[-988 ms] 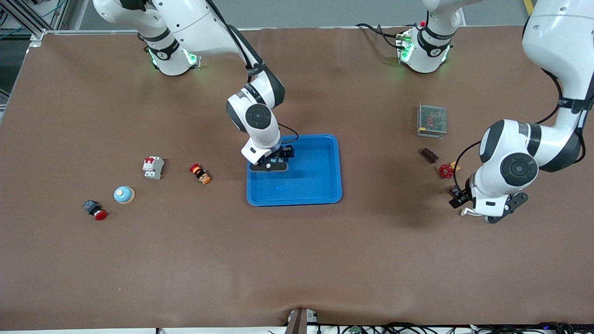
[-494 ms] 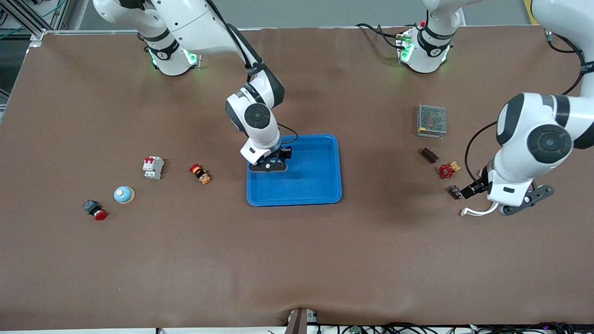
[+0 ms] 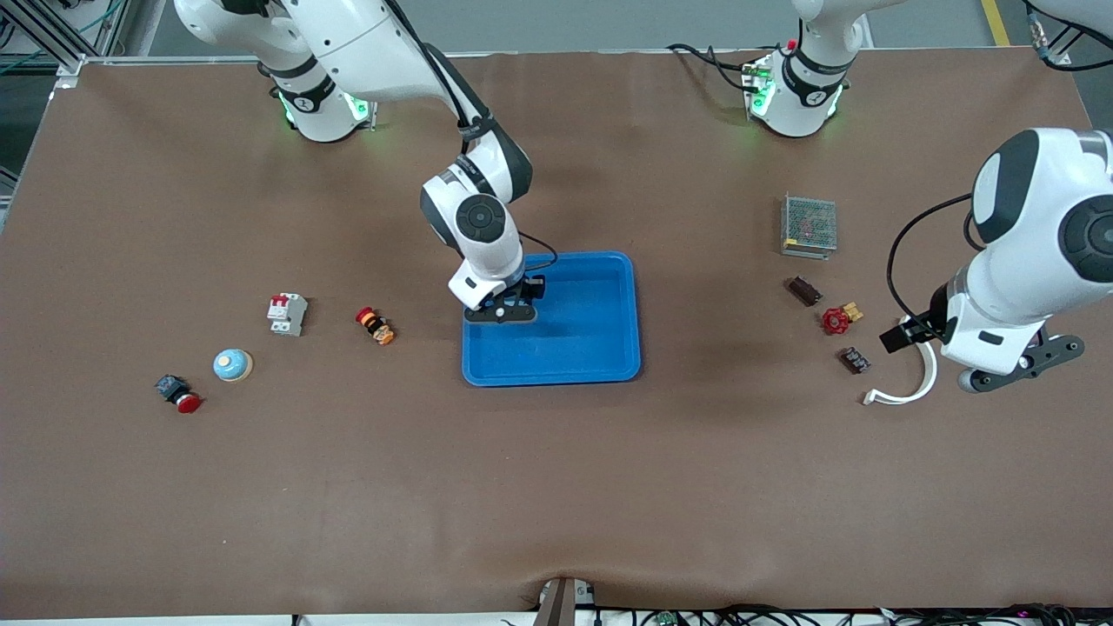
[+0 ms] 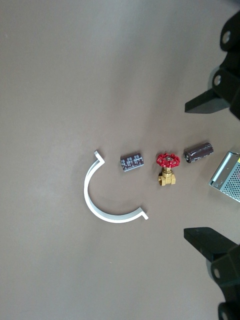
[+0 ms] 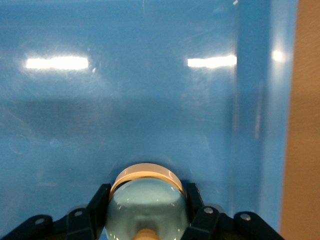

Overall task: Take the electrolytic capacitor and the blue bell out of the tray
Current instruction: 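Set the capacitor by the valve while the right gripper lifts the bell, then carry the bell toward the red button while the left gripper withdraws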

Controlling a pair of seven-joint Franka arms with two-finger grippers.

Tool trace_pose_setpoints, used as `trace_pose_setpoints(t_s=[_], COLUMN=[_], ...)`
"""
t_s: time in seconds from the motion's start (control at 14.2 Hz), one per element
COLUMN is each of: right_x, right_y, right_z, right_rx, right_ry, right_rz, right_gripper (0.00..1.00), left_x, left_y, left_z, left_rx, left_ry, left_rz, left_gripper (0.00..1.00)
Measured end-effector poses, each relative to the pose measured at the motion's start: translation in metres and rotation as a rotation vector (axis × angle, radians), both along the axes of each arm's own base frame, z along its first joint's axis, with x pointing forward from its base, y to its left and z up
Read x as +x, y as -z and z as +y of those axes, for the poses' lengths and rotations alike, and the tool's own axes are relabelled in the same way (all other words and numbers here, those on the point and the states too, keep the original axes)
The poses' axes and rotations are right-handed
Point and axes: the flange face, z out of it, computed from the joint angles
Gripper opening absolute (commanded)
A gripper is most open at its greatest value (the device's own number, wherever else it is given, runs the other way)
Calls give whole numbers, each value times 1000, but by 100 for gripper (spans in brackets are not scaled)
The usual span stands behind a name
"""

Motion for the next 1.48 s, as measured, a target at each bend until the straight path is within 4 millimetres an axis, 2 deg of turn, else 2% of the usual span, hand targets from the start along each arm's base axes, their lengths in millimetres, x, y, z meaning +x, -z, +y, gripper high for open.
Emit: trace_pose_setpoints(t_s=[0.21,0.42,0.64,0.92,1.13,1.34,1.48], right_x=[26,59,84,118,139,149,151], right_y=[-33,-70,-91,-97,-97,-91,-77], right_z=[-30,-85,-134,-212,-277,-320,-336], right_rx=[-12,2,-14,-54,-38,-37,-40], right_ry=[-89,-209,-356,-552,-657,-736,-762], right_rz=[43,78,66,54,35,0,-13], right_gripper=[48,48,48,48,48,48,48], left_x=[-15,-37,-57,-80,-92,-95,-97], left_y=[-35,-78,-112,-144,-157,-162,-162], left_z=[-4,3,14,20,28,41,40], left_rx=[0,-48,-56,-46,-44,-48,-50], left_ry=[29,41,94,165,221,278,286], left_rz=[-11,-17,-22,-26,-8,-5,10], left_gripper=[100,100,100,100,100,100,100])
